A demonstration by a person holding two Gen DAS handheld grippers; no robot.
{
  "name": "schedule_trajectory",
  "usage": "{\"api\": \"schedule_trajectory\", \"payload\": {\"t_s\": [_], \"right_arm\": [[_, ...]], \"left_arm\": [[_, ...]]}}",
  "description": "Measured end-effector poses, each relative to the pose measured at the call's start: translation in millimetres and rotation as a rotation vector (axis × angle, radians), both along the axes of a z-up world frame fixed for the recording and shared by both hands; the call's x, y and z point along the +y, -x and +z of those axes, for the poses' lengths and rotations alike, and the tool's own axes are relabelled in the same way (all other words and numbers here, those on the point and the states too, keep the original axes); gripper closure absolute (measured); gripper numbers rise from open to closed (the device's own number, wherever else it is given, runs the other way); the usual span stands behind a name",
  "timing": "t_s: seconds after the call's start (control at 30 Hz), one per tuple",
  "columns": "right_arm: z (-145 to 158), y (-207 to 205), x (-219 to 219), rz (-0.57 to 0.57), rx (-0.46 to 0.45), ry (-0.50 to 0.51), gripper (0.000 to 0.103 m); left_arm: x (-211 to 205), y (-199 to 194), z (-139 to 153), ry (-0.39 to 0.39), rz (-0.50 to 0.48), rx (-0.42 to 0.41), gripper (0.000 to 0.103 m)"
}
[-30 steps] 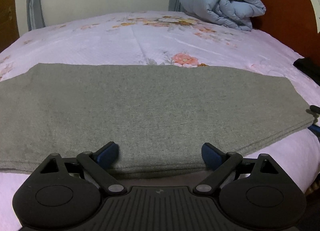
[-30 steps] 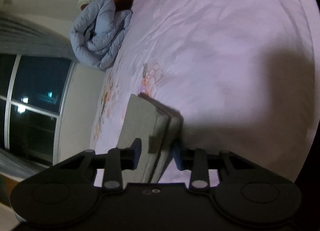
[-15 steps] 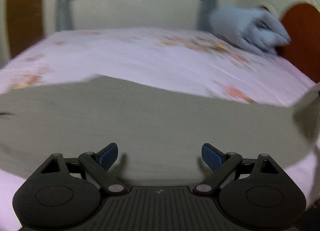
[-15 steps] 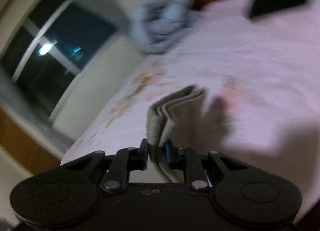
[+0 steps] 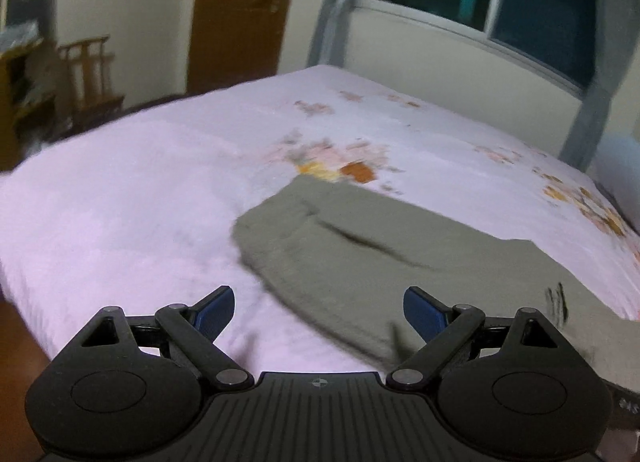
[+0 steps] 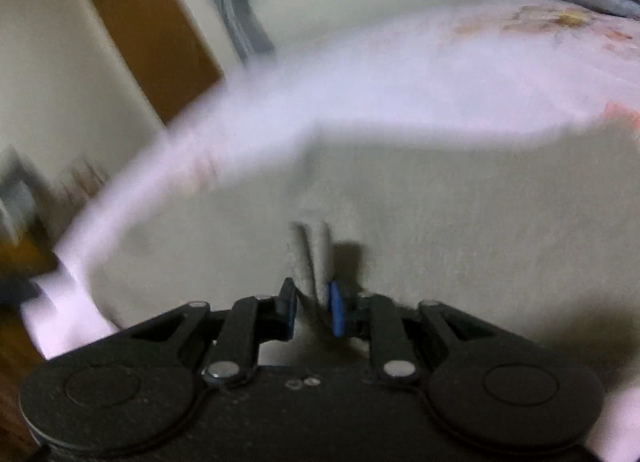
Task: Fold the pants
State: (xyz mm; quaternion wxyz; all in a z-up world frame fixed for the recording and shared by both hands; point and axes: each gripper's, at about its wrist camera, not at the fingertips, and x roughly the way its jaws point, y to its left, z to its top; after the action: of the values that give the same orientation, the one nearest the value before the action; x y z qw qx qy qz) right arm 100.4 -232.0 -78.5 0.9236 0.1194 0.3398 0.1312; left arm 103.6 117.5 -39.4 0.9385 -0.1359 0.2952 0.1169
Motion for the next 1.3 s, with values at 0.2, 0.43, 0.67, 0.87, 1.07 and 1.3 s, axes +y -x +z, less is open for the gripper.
{"api": "schedule_trajectory", "payload": {"t_s": [0.2, 0.43, 0.67, 0.87, 1.07, 1.3], "right_arm": [[34.5, 22.2, -19.3, 0.003, -0.096, -0.05, 0.077], [4.6, -5.1, 1.9, 0.05, 0.048, 0.044, 0.083], [24.1, 9.3, -8.4, 0.123, 0.002, 0.099, 0.082], [42.5, 35.6, -42.4, 0.048, -0.063, 0.005, 0.075], [40.1, 49.2, -58.2, -0.021, -0.083, 0.02, 0.068], [36.0, 51.6, -68.3, -0.084, -0.083, 0.005, 0.063]], "left_arm": [[6.3, -10.4, -14.2, 0.019, 0.012, 0.017, 0.012], [9.7, -19.4, -24.4, 0.057, 0.022, 0.066, 0.012], [15.2, -24.5, -32.6, 0.096, 0.018, 0.069, 0.012], [39.2, -34.5, -43.9, 0.288, -0.01, 0.012, 0.012], [62.4, -52.4, -68.3, 0.475, -0.001, -0.028, 0.013], [82.4, -85.5, -95.4, 0.648, 0.01, -0.048, 0.034]]}}
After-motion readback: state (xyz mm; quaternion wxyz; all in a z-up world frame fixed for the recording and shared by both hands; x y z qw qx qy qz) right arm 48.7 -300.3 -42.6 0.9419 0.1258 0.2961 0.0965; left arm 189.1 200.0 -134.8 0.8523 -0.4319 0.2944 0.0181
